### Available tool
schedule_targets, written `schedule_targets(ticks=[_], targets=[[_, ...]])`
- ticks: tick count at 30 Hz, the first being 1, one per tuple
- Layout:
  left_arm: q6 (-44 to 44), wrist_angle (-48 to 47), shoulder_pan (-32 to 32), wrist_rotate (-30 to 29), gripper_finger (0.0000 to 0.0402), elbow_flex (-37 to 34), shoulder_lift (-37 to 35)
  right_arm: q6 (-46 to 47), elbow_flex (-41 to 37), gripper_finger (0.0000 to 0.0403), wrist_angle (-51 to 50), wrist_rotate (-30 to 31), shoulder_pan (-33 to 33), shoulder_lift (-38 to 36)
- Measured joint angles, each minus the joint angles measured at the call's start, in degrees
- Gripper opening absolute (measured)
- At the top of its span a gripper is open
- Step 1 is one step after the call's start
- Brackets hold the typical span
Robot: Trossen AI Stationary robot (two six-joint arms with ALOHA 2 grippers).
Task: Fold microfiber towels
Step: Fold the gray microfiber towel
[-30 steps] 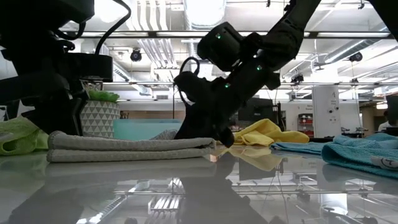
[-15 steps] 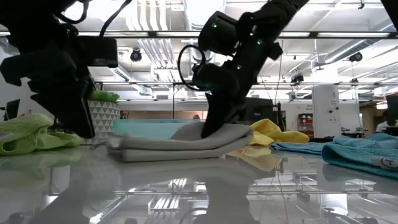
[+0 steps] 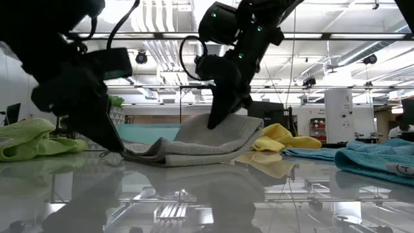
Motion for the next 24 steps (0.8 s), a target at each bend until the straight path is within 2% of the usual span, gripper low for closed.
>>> schedule_targets(ticks=[8, 24], targets=[[-0.4, 5.4, 0.0, -2.7, 0.0084, -3.6, 1.4, 2.4, 2.4, 0.0012, 1.8, -0.2, 3.4, 2.3], [-0.4, 6.0, 0.1, -2.8, 0.0084, -4.2, 1.5, 8.3, 3.2, 0.0012, 13.0, -0.3, 6.3, 6.0]])
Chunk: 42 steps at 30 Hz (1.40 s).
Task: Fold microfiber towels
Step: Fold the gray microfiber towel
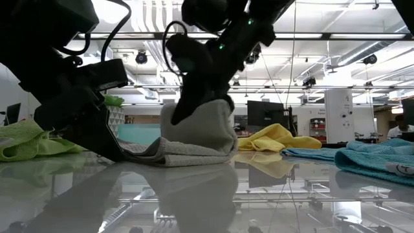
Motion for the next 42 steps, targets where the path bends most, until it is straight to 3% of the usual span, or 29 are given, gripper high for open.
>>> schedule_targets(ticks=[35, 42], targets=[[0.3, 7.0, 0.0, -1.3, 0.0084, -2.9, 0.1, 1.6, -0.1, 0.0013, 10.7, -1.9, 0.3, 4.7], [0.3, 7.1, 0.0, -1.3, 0.0084, -2.9, 0.1, 1.5, -0.1, 0.0067, 13.3, -1.9, 0.3, 4.7]])
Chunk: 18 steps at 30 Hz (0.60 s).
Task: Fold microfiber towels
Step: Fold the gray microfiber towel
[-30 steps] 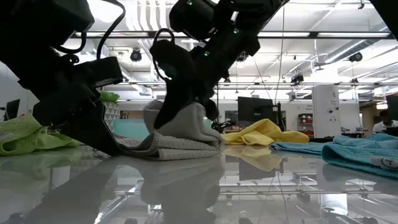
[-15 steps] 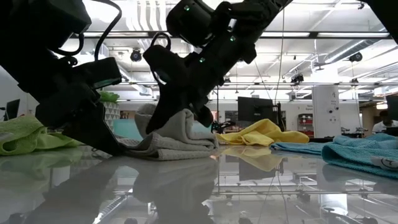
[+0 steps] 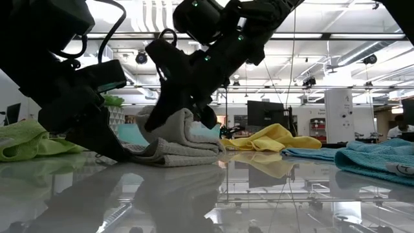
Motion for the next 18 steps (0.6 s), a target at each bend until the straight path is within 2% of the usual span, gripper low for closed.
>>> schedule_targets(ticks=[6, 12, 18], targets=[[0.0, 0.0, 0.0, 0.0, 0.0084, 0.0, 0.0, -0.1, 0.0, 0.0131, 0.8, 0.0, 0.0, 0.0], [-0.1, -0.2, 0.0, 0.2, 0.0084, 0.1, -0.2, -0.7, 0.0, 0.0168, 0.8, -1.6, 0.0, -0.1], [-0.1, -1.1, 0.0, 7.7, 0.0084, 0.0, -4.5, -3.6, 0.0, 0.0177, -0.5, -6.0, 0.0, -2.5]])
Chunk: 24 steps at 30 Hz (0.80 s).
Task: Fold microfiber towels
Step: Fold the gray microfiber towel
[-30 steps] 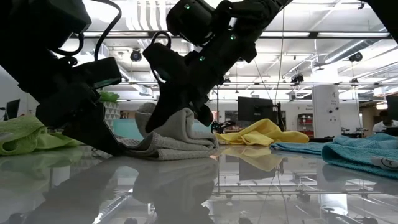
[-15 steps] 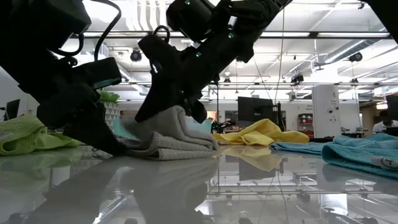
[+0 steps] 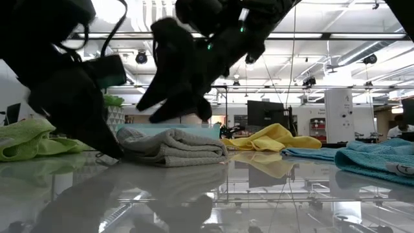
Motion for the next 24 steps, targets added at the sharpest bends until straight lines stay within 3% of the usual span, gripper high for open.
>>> schedule_targets(ticks=[9, 13, 19, 24], targets=[[1.1, -4.3, 0.0, 3.1, 0.0084, 0.2, -9.6, -8.6, -0.4, 0.0148, -11.1, 0.2, 0.5, -7.0], [4.3, -3.8, 0.0, -1.4, 0.0084, 0.2, -12.5, -10.3, -2.2, 0.0142, -11.1, 0.3, 1.5, -7.9], [6.3, -3.7, 0.7, -14.1, 0.0084, -0.2, -11.5, -10.5, -6.1, 0.0141, -1.2, 0.5, 3.2, -5.6], [5.7, -2.7, 2.5, -15.3, 0.0084, -0.2, -6.1, -10.9, -7.9, 0.0141, 9.5, 0.5, 4.4, -0.6]])
